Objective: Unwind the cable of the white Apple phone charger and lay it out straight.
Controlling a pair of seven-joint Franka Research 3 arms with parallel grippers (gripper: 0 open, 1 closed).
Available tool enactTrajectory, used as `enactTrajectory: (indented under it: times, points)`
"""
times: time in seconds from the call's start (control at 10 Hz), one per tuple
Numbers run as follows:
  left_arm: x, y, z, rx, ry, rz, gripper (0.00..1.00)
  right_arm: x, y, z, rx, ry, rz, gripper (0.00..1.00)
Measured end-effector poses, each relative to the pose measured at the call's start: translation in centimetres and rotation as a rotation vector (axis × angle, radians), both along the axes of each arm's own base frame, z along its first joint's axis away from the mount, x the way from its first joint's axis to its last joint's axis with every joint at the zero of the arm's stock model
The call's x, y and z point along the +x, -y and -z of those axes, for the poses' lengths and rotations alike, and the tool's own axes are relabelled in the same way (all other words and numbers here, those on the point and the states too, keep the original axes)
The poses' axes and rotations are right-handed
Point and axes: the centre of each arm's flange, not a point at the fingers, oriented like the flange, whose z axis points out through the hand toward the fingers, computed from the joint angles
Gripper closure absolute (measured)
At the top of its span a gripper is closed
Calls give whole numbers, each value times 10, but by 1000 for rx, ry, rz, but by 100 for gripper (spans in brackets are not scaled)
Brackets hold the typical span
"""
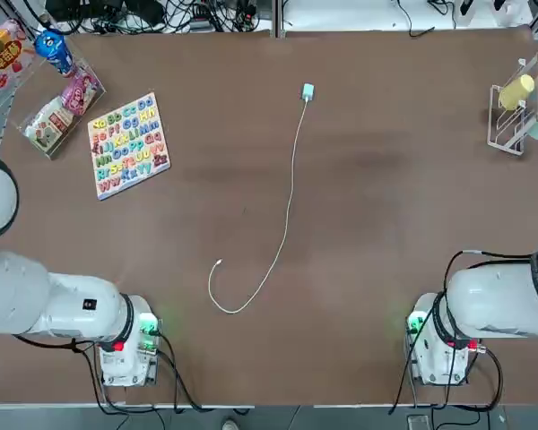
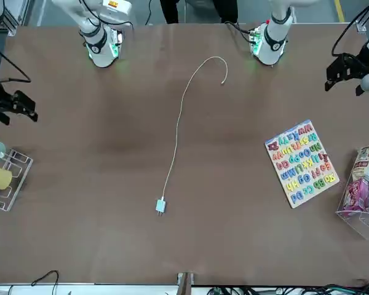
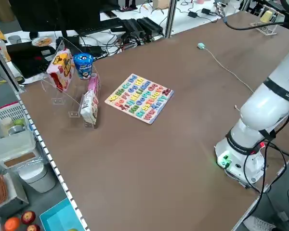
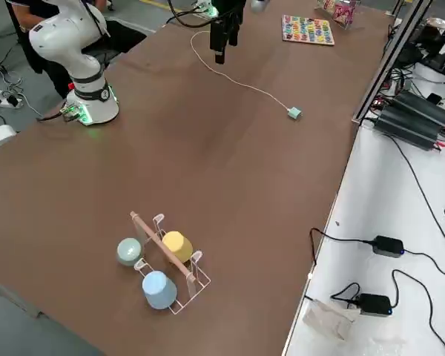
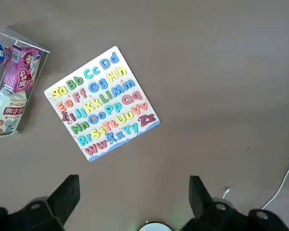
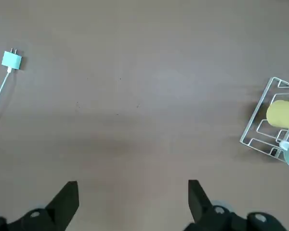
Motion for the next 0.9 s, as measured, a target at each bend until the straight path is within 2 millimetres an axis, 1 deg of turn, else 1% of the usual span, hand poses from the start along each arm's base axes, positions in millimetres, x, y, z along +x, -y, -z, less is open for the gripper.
enactTrajectory:
  times: [0.3,0.5,0.9]
  points:
    - [1,0,-1,0,12,0,0,2,-1,-1,0,19,1,0]
    - [6,1,-5,-3,53,0,0,3,-1,-1,0,19,2,0]
    - [7,-4,-4,-3,57,-25,0,3,-1,-1,0,21,12,0]
